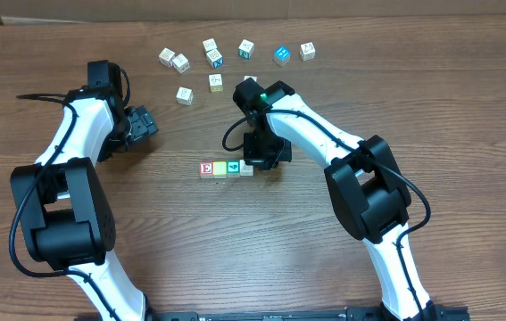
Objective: Form a horizontal line
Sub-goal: 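Push the M block against the row and open the right gripper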
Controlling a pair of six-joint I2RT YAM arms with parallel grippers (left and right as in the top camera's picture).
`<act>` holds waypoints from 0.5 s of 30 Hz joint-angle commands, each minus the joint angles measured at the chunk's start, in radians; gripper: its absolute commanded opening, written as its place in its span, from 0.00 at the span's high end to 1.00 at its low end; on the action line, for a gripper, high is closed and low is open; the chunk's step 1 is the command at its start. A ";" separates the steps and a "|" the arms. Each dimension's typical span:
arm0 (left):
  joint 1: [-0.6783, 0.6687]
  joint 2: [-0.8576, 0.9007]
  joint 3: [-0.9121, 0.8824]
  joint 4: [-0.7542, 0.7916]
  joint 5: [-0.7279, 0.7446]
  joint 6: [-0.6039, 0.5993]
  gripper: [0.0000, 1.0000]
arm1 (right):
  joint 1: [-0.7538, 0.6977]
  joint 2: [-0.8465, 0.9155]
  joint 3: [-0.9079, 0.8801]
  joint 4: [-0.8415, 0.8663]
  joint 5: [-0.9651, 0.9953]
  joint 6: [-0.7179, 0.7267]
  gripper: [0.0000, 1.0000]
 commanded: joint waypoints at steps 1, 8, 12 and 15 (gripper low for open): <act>-0.005 -0.011 -0.005 0.001 -0.012 -0.003 0.00 | 0.003 -0.024 -0.002 -0.003 0.044 0.003 0.96; -0.005 -0.012 -0.005 0.001 -0.012 -0.003 0.01 | 0.003 -0.024 -0.002 -0.014 0.113 0.003 0.96; -0.005 -0.011 -0.005 0.001 -0.012 -0.003 0.00 | 0.003 -0.024 -0.002 -0.023 0.159 0.003 0.96; -0.005 -0.012 -0.005 0.001 -0.012 -0.003 0.00 | 0.003 -0.024 -0.002 -0.028 0.180 0.003 0.96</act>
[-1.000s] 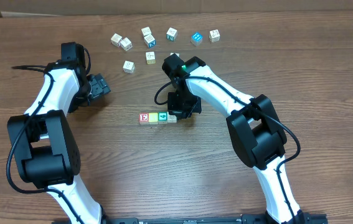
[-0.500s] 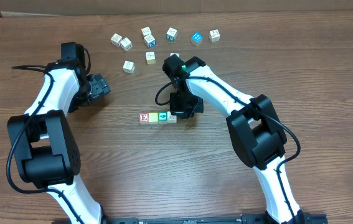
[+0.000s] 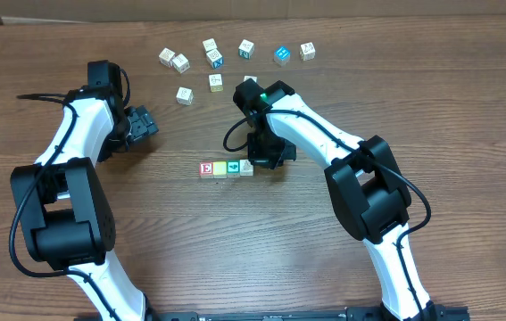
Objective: Form a horizontal line
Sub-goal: 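Push the M block against the row and open the right gripper, then raise the right gripper and move it back toward the scattered blocks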
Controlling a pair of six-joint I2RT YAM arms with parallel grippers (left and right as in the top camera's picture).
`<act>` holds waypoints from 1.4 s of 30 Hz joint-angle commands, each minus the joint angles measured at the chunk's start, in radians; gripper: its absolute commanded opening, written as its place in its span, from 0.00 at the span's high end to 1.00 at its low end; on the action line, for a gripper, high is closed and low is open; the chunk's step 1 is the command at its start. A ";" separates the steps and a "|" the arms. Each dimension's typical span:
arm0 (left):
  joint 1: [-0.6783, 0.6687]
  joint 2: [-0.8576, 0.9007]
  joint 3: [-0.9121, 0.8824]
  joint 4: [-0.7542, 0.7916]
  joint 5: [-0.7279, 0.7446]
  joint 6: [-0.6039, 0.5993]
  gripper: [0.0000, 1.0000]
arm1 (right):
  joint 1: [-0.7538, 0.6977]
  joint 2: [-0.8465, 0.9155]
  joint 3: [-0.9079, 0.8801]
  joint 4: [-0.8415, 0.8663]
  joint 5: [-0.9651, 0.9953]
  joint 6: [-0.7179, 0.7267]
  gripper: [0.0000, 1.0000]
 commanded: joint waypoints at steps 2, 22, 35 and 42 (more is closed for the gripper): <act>-0.005 -0.011 -0.005 0.001 -0.012 -0.003 0.00 | 0.003 -0.023 -0.002 -0.004 0.076 0.003 0.95; -0.005 -0.012 -0.005 0.001 -0.012 -0.003 0.00 | -0.147 -0.023 -0.007 -0.057 0.095 0.003 0.84; -0.005 -0.011 -0.005 0.001 -0.012 -0.003 0.00 | -0.233 -0.023 -0.076 -0.020 0.095 0.003 0.00; -0.005 -0.011 -0.005 0.001 -0.012 -0.003 0.00 | -0.233 -0.023 -0.075 0.075 0.094 0.003 0.00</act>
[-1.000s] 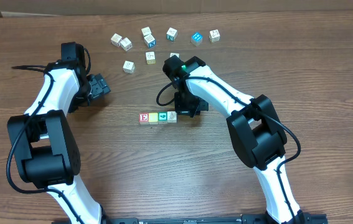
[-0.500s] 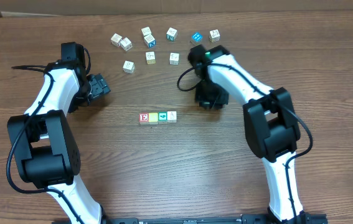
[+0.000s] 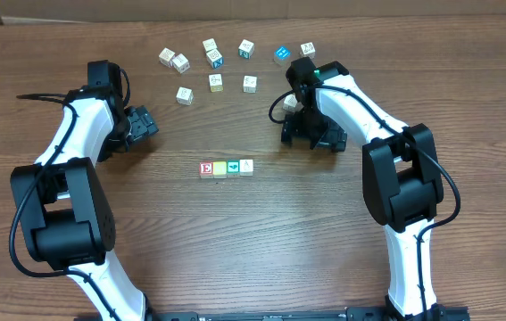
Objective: Form a horizontal line
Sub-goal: 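Raise the right gripper and move it back toward the scattered blocks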
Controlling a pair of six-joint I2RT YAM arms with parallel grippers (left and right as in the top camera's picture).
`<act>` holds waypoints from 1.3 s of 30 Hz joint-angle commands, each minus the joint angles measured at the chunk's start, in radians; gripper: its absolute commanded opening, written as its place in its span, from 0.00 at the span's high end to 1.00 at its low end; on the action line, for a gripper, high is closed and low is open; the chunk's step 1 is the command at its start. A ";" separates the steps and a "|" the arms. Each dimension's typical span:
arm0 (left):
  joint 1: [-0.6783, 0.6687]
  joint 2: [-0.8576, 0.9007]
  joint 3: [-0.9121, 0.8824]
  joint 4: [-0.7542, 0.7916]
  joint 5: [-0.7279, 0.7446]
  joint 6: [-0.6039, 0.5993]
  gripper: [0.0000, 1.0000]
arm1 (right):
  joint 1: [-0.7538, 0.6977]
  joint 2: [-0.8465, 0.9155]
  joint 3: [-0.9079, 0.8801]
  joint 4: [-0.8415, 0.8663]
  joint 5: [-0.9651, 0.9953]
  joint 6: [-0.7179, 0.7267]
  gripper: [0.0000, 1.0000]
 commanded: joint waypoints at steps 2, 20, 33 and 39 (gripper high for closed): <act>-0.005 -0.011 -0.005 0.001 -0.012 -0.003 0.00 | -0.005 0.011 -0.026 0.077 0.029 0.006 0.00; -0.005 -0.012 -0.005 0.001 -0.012 -0.003 0.00 | -0.005 0.011 -0.027 0.404 0.029 0.006 0.00; -0.005 -0.011 -0.005 0.001 -0.012 -0.003 0.01 | -0.005 0.011 -0.027 0.404 0.029 0.006 0.00; -0.005 -0.011 -0.005 0.001 -0.012 -0.003 0.00 | -0.005 0.011 -0.026 0.404 0.029 0.006 0.00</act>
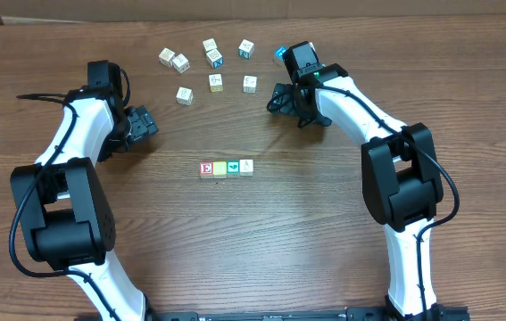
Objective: Form a horizontal line
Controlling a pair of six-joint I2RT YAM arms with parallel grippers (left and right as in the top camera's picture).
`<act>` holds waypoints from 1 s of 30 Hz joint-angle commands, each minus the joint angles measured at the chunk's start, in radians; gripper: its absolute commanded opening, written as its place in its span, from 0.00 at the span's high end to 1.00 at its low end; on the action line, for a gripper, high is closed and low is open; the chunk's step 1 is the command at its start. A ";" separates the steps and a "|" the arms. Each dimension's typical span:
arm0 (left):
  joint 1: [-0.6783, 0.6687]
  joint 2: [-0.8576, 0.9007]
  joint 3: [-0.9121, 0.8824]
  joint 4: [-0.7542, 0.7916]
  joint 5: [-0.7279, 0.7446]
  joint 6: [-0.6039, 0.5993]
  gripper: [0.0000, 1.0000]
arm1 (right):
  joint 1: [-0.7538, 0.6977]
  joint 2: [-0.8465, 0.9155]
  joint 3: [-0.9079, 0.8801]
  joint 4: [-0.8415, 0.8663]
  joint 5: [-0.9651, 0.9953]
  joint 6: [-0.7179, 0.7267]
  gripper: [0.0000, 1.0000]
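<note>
Four small blocks (pixel 227 168) lie side by side in a left-to-right row at mid table: a red E, a yellow-green one, a teal one and a white one. Several loose letter blocks (pixel 215 60) are scattered along the far side. My right gripper (pixel 273 98) hovers just right of the loose white block (pixel 249 83), its fingers pointing left, seemingly apart with nothing between them. My left gripper (pixel 145 123) rests at the left, away from all the blocks, and whether it is open or shut does not show.
A blue block (pixel 279 53) peeks out from behind the right wrist. Another loose white block (pixel 184 94) lies nearest the left arm. The table's far edge (pixel 413 15) runs just behind the scattered blocks.
My right gripper has moved up and to the left, from beside the row's right to the edge of the loose blocks. Its wrist now covers the far-right block. The left arm is unchanged.
My right gripper stood over the white block at the row's right end at the two earliest moments. By 1.3 s ago it was off to the upper right, leaving the four-block row free. Now it is beside the loose blocks.
</note>
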 commanded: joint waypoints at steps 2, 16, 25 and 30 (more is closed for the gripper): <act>-0.004 -0.011 -0.005 0.001 -0.012 -0.003 0.00 | -0.004 0.010 -0.009 0.006 0.003 0.003 0.00; -0.002 -0.039 -0.005 0.002 -0.012 -0.003 0.00 | -0.004 0.010 -0.009 0.006 0.003 0.003 0.00; -0.003 -0.323 -0.005 0.003 -0.012 -0.003 0.00 | -0.004 0.010 -0.009 0.006 0.003 0.003 0.00; -0.003 -0.411 -0.005 0.003 -0.021 -0.002 0.00 | -0.004 0.010 -0.009 0.006 0.003 0.003 0.00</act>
